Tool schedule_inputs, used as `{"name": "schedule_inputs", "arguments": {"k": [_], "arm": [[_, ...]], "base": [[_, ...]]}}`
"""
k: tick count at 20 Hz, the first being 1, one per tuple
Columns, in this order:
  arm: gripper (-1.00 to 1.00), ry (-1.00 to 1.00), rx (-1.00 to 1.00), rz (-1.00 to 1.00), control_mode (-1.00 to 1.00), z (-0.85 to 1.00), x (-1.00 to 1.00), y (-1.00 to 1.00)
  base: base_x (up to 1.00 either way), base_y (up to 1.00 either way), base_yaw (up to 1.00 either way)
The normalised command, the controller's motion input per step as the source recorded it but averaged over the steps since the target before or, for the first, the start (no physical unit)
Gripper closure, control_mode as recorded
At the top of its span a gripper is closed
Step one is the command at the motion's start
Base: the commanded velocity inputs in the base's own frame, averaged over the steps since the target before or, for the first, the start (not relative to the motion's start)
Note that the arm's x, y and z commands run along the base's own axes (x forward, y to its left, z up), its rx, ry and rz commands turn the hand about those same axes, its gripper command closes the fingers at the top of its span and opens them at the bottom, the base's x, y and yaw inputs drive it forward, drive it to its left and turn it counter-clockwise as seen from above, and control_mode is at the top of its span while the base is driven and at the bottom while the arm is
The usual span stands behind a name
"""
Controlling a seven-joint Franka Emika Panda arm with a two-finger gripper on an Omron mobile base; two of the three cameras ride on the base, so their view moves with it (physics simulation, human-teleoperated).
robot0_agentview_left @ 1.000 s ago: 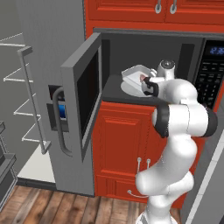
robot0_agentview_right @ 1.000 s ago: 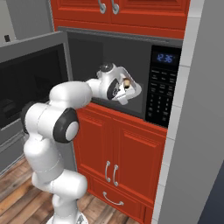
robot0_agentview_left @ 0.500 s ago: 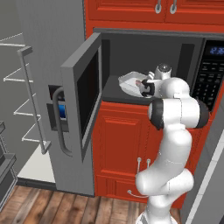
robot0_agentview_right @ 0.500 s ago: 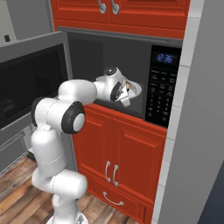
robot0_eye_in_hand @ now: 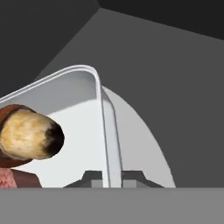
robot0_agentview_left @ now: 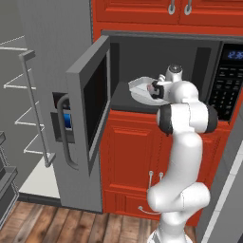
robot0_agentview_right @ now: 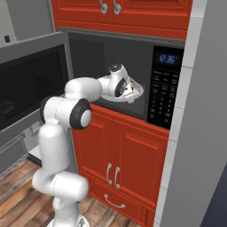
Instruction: Place the tupperware containing the steak and mushroom meal in the microwave. Close the microwave door and press the start button to reheat the meal.
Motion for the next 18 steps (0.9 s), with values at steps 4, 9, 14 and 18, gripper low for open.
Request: {"name": "schedule_inputs", "arguments": {"k": [4, 9, 14, 18], "arm": [[-1.0, 0.01, 0.0, 0.0, -1.0, 0.0, 0.35, 0.0], [-1.0, -0.04, -0.02, 0.0, -1.0, 0.0, 0.01, 0.0], [-1.0, -0.15, -0.09, 0.03, -1.0, 0.0, -0.58, 0.04], [-1.0, -0.12, -0.14, 0.04, -1.0, 0.0, -1.0, 0.24]], "base": [[0.0, 0.0, 0.0], [0.0, 0.0, 0.0], [0.0, 0.0, 0.0], [0.0, 0.0, 0.0]]}}
